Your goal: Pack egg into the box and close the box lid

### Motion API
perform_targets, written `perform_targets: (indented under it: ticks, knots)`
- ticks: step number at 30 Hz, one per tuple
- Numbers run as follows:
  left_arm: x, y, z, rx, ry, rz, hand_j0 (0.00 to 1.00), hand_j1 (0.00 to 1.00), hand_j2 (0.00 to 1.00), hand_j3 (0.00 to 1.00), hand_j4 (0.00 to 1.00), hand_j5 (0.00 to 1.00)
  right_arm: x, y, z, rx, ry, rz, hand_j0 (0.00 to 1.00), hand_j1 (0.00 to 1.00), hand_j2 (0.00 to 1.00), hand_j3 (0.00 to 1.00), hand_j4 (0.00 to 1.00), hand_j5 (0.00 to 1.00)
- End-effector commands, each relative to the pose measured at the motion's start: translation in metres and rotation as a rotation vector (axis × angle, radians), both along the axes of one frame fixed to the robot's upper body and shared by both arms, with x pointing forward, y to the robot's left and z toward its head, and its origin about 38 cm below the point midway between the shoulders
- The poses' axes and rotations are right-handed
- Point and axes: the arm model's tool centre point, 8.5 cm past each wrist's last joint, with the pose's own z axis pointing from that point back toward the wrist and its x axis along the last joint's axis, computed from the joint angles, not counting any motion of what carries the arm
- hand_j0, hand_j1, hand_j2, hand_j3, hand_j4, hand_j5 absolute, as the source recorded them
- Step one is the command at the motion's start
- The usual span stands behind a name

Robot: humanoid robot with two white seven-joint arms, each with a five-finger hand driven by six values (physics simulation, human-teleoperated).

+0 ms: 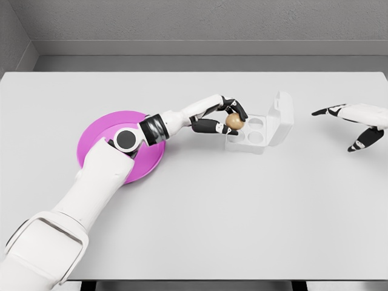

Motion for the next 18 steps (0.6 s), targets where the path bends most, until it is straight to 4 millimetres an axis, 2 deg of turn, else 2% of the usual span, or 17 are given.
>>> perform_targets:
  ticks: [1, 12, 15, 18]
  knots:
    - [0.001, 0.0, 0.002, -0.008, 0.001, 0.004, 0.41, 0.41, 0.41, 0.41, 0.41, 0.41, 0.0, -0.001, 0.001, 0.006, -0.001, -0.004, 1.0, 1.0, 1.0, 1.0, 1.0, 1.0]
    - [-0.001, 0.0, -0.001, -0.005, 0.004, 0.001, 0.42, 0.42, 0.42, 0.42, 0.42, 0.42, 0.0, -0.001, 0.001, 0.006, -0.001, -0.004, 1.0, 1.0, 1.0, 1.0, 1.0, 1.0]
    - [-0.001, -0.002, 0.004, -0.016, -0.005, -0.003, 0.42, 0.42, 0.42, 0.42, 0.42, 0.42, 0.0, -0.001, 0.001, 0.006, -0.001, -0.004, 1.0, 1.0, 1.0, 1.0, 1.0, 1.0]
    - [-0.004, -0.009, 0.016, -0.039, -0.042, -0.025, 0.41, 0.41, 0.41, 0.41, 0.41, 0.41, 0.0, -0.001, 0.001, 0.006, -0.001, -0.004, 1.0, 1.0, 1.0, 1.0, 1.0, 1.0]
